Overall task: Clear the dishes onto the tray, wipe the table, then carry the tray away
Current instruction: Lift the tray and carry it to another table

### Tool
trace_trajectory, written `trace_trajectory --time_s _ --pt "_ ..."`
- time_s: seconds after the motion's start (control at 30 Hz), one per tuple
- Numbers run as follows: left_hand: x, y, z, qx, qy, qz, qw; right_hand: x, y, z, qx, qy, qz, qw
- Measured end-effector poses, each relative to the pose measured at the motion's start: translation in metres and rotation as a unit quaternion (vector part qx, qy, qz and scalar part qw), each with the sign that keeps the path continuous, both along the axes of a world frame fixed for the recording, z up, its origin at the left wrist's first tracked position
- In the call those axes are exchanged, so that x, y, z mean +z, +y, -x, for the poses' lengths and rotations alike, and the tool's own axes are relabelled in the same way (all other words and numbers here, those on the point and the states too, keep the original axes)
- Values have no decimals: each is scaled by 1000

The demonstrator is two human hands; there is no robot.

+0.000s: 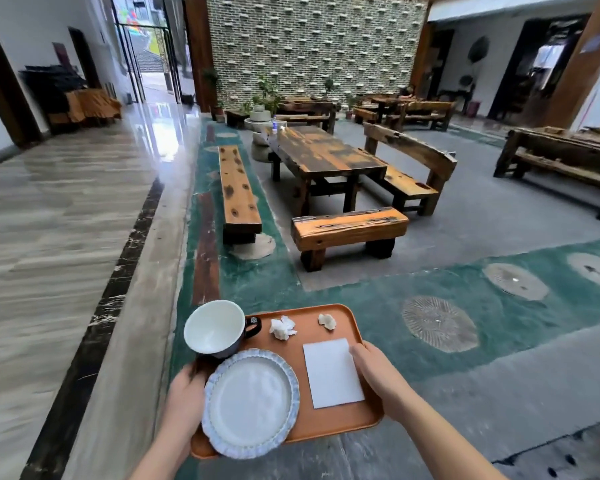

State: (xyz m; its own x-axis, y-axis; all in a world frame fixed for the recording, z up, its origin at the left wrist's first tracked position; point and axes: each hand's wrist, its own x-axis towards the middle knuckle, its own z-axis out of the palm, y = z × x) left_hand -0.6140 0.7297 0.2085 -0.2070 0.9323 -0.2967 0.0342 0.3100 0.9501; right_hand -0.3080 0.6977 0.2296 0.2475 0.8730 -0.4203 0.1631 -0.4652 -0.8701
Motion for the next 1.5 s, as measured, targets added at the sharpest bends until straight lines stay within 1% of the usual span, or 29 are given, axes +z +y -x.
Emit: trace_trajectory --time_s 0.13,0.37,0.47,0.63,0.83,0.97,1.17,1.5 --pt "4 95 -6 -50 -11 -10 999 0 70 5 -53 -2 0 999" --pt "27 274 29 -124 5 -26 992 18 208 50 -122 -17 -14 992" --pt "31 345 37 -145 4 -22 989 21 263 62 -145 -9 -11 989" --pt "30 440 43 -154 -9 -12 988 16 353 71 -170 -9 0 985" --pt "12 550 32 -142 -12 6 990 1 475 62 -164 8 13 986" --pt "-3 636 14 -129 14 8 992 -13 570 37 -147 20 5 989" --pt "-7 764 -24 -109 25 21 994 -32 713 -8 -115 44 12 992" --pt "-16 967 -68 -78 16 46 996 -41 936 -55 -80 38 52 995"
